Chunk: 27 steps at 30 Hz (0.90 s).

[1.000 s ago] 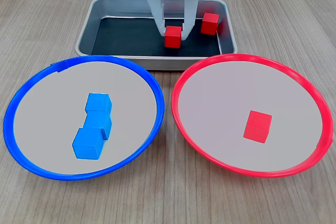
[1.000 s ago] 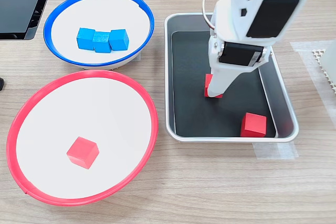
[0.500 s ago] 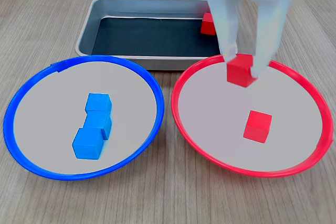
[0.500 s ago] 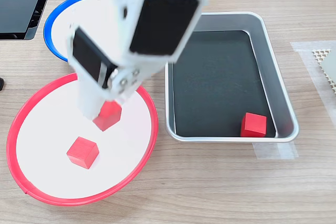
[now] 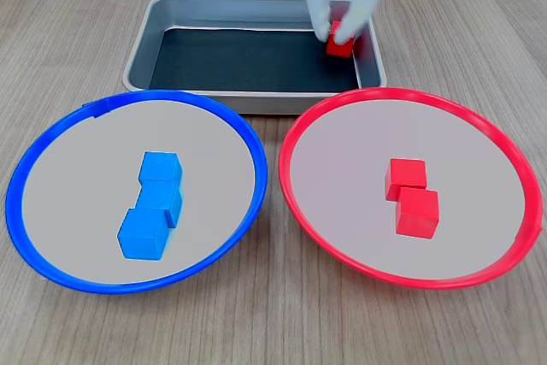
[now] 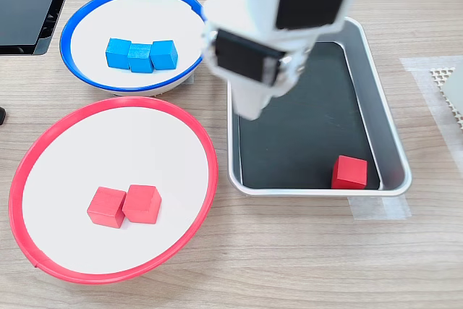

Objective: Move six blocks from tray to matching dishes

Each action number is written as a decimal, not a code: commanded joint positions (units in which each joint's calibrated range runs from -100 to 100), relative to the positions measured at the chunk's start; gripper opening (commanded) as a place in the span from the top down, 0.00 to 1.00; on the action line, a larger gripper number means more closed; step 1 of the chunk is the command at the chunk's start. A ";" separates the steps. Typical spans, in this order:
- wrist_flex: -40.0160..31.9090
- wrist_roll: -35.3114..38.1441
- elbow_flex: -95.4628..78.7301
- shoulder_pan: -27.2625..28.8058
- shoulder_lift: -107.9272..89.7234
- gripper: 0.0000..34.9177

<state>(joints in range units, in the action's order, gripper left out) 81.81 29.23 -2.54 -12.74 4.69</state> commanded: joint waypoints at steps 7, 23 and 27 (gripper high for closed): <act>-8.39 -7.13 -35.37 -3.87 -30.15 0.99; -7.48 -44.00 -42.75 -14.13 -31.34 0.45; -9.46 -43.71 -44.66 -13.00 -29.46 0.51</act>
<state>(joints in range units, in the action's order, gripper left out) 72.92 -14.24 -46.55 -26.46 -25.40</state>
